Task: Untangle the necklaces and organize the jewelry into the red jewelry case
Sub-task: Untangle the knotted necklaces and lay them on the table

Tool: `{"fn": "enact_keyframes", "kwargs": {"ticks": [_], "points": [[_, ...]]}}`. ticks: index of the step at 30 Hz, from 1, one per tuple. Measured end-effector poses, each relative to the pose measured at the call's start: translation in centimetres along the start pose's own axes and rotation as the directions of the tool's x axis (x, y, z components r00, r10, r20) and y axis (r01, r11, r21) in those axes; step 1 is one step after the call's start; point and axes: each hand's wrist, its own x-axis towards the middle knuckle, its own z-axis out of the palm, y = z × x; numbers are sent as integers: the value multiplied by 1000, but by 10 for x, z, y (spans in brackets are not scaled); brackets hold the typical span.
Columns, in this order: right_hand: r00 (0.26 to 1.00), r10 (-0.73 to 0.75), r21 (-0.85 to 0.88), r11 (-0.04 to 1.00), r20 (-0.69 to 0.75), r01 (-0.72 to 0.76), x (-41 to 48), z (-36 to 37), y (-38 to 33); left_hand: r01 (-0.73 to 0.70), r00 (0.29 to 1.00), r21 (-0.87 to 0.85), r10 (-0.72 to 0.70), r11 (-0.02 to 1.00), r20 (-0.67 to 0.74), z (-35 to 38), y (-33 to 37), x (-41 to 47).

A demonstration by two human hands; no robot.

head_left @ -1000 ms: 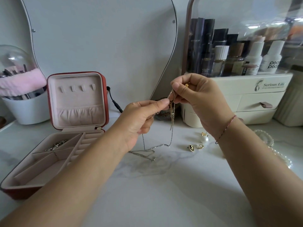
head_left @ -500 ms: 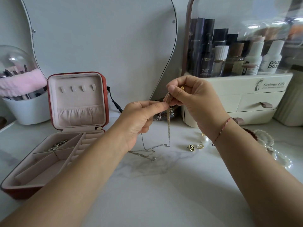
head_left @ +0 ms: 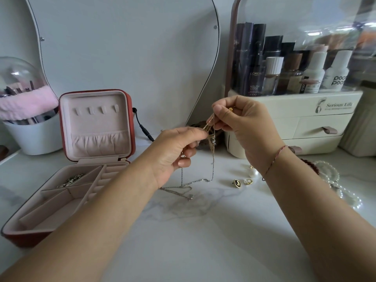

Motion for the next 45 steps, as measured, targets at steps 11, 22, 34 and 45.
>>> {"fn": "enact_keyframes", "kwargs": {"ticks": [11,22,34,45], "points": [[953,300,369,881,48,-296,3,-10,-1,88,989,-167,-67,982,129,-3,-1,2],[850,492,486,705,189,-517,9,-11,4,129,953,-205,-64,970,298,-4,-2,5],[813,436,510,634,385,-581,8,-17,2,106,959,-132,-66,986,276,-4,-3,3],[899,307,587,682,312,-437,10,-18,-3,84,996,-109,-82,990,28,4,-5,4]]}}
